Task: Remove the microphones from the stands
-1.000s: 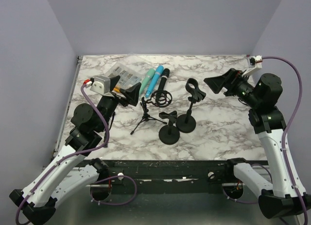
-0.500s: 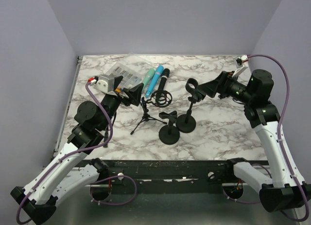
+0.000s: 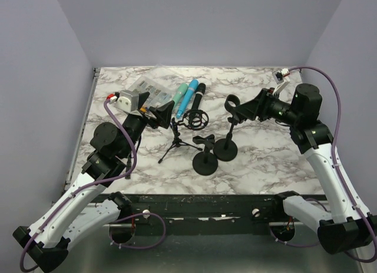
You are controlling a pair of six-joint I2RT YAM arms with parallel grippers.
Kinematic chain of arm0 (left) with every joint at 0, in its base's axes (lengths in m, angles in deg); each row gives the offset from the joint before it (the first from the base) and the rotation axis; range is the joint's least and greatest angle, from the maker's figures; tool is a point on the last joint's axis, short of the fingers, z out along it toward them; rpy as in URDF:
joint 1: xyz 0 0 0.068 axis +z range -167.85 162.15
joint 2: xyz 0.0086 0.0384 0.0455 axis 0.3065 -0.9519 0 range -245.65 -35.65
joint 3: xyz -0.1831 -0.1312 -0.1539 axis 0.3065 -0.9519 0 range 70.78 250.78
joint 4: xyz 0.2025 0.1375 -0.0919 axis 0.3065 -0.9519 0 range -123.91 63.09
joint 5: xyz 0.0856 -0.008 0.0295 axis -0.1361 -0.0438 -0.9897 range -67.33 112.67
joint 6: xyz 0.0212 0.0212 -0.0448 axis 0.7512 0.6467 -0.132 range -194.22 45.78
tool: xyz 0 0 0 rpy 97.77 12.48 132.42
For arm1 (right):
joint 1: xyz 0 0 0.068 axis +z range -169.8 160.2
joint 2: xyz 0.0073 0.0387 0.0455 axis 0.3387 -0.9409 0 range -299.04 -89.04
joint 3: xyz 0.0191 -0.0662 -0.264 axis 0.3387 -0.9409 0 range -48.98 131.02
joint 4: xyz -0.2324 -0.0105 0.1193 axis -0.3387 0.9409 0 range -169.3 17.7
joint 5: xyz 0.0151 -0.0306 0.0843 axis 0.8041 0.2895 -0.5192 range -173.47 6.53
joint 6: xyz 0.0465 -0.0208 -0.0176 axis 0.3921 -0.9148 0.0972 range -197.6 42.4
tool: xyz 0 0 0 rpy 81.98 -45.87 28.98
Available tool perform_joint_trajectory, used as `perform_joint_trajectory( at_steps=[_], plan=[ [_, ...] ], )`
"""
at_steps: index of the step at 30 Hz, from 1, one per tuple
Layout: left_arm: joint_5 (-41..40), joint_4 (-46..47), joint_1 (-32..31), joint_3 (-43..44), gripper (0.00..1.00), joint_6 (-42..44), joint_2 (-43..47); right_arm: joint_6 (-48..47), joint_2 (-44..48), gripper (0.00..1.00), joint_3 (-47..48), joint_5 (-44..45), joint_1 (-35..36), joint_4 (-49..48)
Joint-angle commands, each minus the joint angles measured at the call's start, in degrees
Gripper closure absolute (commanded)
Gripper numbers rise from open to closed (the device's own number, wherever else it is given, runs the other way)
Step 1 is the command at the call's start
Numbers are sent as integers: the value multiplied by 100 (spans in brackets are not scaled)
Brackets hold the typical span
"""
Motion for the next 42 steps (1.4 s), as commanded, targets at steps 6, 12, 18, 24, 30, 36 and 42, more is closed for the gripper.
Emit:
perform_joint_trajectory(
  at_steps=[6,12,18,24,30,36,42],
  plan=[
    [137,11,10,157,1,-52,10,-401,71,52,-467,575,152,1005],
    [177,5,6,170,1,-88,-18,-271,114,52,-1031,820,268,1075],
    [156,13,8,157,2,-80,-37,-93,-12,52,-1401,1121,447,1093],
    [139,9,3,157,1,-71,-38,59,-112,52,-1723,1353,625,1047],
    [157,5,-3,163,1,-71,-30,147,-204,51,-1836,1360,679,830],
    [148,5,-1,158,1,-45,-28,152,-146,39,-1352,1312,703,824],
    [122,13,-8,155,2,-11,18,50,-36,19,-602,1340,702,1001]
  ],
)
